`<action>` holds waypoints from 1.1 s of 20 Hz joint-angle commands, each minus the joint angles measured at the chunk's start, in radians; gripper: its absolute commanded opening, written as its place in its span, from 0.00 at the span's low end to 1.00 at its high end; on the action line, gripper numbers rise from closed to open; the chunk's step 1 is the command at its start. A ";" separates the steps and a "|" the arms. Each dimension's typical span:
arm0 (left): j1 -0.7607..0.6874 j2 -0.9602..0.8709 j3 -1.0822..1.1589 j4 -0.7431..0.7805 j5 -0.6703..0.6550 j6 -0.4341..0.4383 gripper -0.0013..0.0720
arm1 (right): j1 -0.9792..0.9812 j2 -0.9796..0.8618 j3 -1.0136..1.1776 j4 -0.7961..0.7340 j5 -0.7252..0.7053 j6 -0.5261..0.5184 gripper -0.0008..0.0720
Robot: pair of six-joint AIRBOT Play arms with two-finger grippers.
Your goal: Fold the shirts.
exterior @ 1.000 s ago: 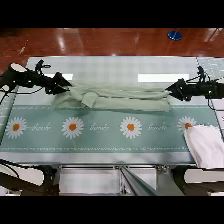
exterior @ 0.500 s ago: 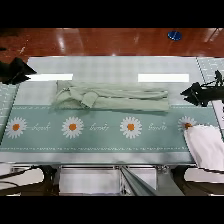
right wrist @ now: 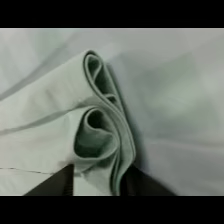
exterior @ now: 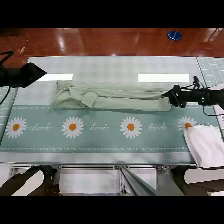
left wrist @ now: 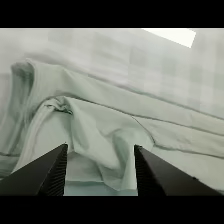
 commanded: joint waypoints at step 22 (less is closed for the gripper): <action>-1.027 -0.681 0.351 -0.199 0.218 -0.120 0.04 | 0.069 1.168 -0.127 -0.158 0.394 0.187 0.05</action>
